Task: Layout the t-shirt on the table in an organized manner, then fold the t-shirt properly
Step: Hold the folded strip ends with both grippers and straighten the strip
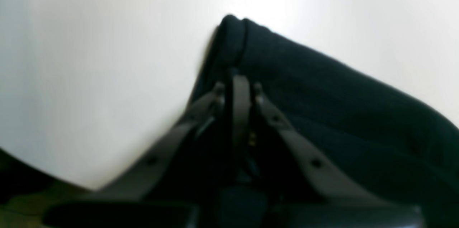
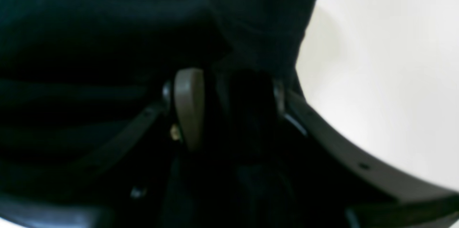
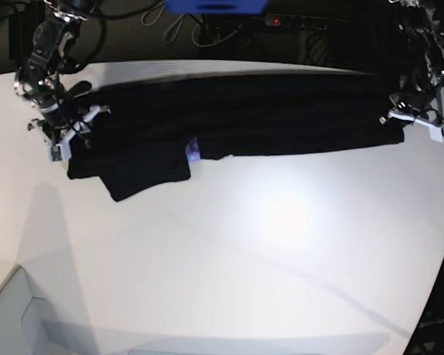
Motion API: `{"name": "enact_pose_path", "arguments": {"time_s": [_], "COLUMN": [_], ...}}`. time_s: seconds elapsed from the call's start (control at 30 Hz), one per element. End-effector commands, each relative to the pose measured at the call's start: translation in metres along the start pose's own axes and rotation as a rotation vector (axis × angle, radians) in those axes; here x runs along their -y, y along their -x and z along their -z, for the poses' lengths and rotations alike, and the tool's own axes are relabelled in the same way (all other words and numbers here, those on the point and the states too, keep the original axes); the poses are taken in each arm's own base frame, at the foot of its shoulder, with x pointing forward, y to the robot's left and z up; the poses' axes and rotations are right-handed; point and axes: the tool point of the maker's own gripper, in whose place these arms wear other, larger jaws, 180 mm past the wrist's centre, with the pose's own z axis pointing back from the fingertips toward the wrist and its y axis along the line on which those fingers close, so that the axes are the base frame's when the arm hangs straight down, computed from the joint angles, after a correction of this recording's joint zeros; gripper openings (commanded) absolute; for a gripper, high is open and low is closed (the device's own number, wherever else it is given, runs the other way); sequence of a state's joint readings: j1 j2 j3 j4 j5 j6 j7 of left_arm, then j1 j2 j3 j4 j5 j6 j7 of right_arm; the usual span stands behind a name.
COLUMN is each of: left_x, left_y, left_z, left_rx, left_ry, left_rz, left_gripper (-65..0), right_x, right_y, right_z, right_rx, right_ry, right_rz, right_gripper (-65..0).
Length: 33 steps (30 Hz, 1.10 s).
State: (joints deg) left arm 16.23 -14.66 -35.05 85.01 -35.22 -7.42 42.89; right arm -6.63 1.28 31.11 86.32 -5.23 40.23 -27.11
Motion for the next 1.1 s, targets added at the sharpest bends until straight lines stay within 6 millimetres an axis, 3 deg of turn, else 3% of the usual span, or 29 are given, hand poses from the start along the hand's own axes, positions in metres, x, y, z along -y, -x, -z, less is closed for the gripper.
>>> {"name": "enact_pose_path", "arguments": {"time_s": [0.0,0.13,0.33,0.6,0.77,0.87,1.07], "left_x": [-0.001,-0.004,-0.004,-0.006,-0.005,-0.004,-0.004], "left_y": [-0.013,-0.011,-0.011,-0.01,-0.01,-0.01,-0.008], "left_z": [0.0,0.007,0.008,0.007,0.007,0.007,0.007], "left_rx": [0.033,0.024,0.022,0.021,0.021,0.02,0.016], "left_ry": [-0.003,-0.007,-0.004,-0.007,-0.005,-0.003,-0.004], "left_rz": [0.005,-0.015,-0.026,-0.026,-0.023,-0.025,-0.025], "left_gripper": [-65.0,-65.0,-65.0,-65.0,-65.0,-65.0,-65.0], "right_x": [0.015,0.044,0.046,0.043,0.047,0.031,-0.009], "right_y": [-0.004,-0.015,-0.019,-0.021,-0.062,-0.093,-0.127], "right_z": [-0.003,-0.014,-0.04,-0.056,-0.074,-0.061,-0.014], "right_rx": [-0.006,0.023,0.063,0.037,0.081,0.114,0.117], "right_ry": [0.045,0.137,0.202,0.231,0.291,0.244,0.096], "right_rz": [-0.024,0.005,0.018,-0.007,-0.047,-0.086,-0.109], "right_gripper": [-39.4,-39.4,-39.0,-20.9,-19.9,-19.9,-19.9]}}
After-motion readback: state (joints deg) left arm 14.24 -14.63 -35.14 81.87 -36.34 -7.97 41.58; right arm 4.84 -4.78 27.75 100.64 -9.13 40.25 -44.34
